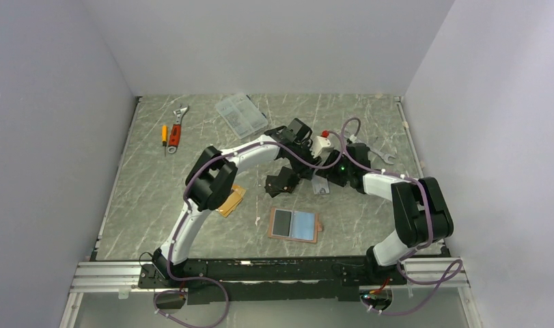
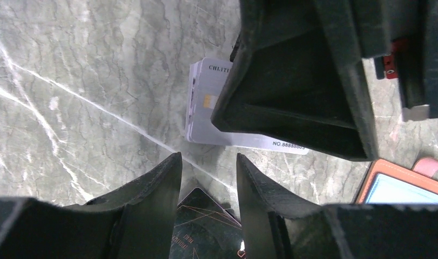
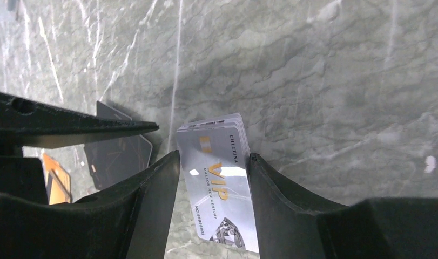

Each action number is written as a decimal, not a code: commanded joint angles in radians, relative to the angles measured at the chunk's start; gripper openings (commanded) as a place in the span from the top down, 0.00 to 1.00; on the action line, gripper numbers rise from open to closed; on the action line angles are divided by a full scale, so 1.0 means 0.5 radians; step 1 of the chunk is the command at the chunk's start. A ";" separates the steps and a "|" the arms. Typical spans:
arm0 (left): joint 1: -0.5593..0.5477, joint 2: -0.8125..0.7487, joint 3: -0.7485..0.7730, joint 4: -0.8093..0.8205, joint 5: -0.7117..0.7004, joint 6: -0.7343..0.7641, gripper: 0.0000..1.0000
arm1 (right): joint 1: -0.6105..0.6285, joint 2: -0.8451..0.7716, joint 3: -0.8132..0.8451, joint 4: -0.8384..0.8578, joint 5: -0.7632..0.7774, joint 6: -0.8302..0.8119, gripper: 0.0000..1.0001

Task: Put the credit cards into the card holder
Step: Pick up the credit card from the center of the board, then place the credit card at the center of the board.

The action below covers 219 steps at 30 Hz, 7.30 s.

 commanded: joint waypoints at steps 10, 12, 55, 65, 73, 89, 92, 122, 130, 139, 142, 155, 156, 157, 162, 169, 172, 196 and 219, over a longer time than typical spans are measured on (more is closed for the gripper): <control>0.008 -0.130 -0.131 0.018 0.051 0.113 0.53 | 0.018 0.041 -0.175 -0.073 -0.183 0.141 0.46; 0.010 -0.126 -0.136 0.011 0.037 0.131 0.53 | 0.015 0.027 -0.165 -0.095 -0.152 0.134 0.46; -0.119 0.043 0.060 -0.010 -0.047 0.330 0.54 | -0.278 -0.205 -0.497 0.019 -0.353 0.309 0.53; -0.163 0.145 0.151 -0.042 -0.033 0.329 0.54 | -0.292 -0.258 -0.608 0.110 -0.383 0.389 0.53; -0.212 0.177 0.184 -0.071 0.036 0.329 0.54 | -0.299 -0.411 -0.672 0.051 -0.280 0.420 0.53; -0.050 0.042 0.213 -0.152 0.411 0.159 0.54 | -0.309 -0.467 -0.697 0.126 -0.258 0.462 0.96; -0.037 0.050 0.204 -0.161 0.337 0.212 0.55 | -0.310 -0.545 -0.697 0.078 -0.221 0.450 0.98; 0.245 -0.227 -0.019 0.114 0.885 -0.507 0.44 | -0.313 -0.794 -0.546 0.204 -0.505 0.322 1.00; 0.227 -0.293 -0.467 0.702 1.115 -1.068 0.24 | -0.351 -0.849 -0.649 0.460 -0.639 0.433 1.00; 0.230 -0.251 -0.631 1.294 1.316 -1.703 0.24 | -0.462 -0.979 -0.734 0.698 -0.863 0.547 1.00; 0.230 -0.235 -0.639 1.302 1.310 -1.745 0.26 | -0.483 -0.989 -0.737 0.726 -0.911 0.579 1.00; 0.204 -0.192 -0.784 1.823 1.418 -2.118 0.44 | -0.513 -0.913 -0.797 1.011 -1.007 0.752 1.00; 0.205 -0.185 -0.797 1.903 1.432 -2.185 0.49 | -0.513 -0.904 -0.803 1.009 -1.001 0.746 1.00; 0.205 -0.181 -0.810 1.976 1.443 -2.241 0.55 | -0.513 -0.907 -0.802 0.980 -0.989 0.726 1.00; 0.208 -0.150 -0.843 2.192 1.481 -2.434 0.82 | -0.513 -0.946 -0.789 0.827 -0.946 0.624 1.00; 0.212 -0.114 -0.842 2.335 1.502 -2.572 0.92 | -0.513 -0.821 -0.818 1.078 -1.150 0.705 0.82; 0.214 -0.105 -0.831 2.380 1.509 -2.614 0.91 | -0.510 -0.734 -0.830 1.198 -1.220 0.754 0.71; 0.218 -0.016 -0.832 2.880 1.547 -3.046 0.47 | -0.472 -0.806 -0.844 1.327 -1.310 0.851 1.00; 0.238 -0.144 -1.049 3.183 1.594 -3.201 0.72 | -0.449 -0.789 -0.669 0.802 -0.968 0.599 0.90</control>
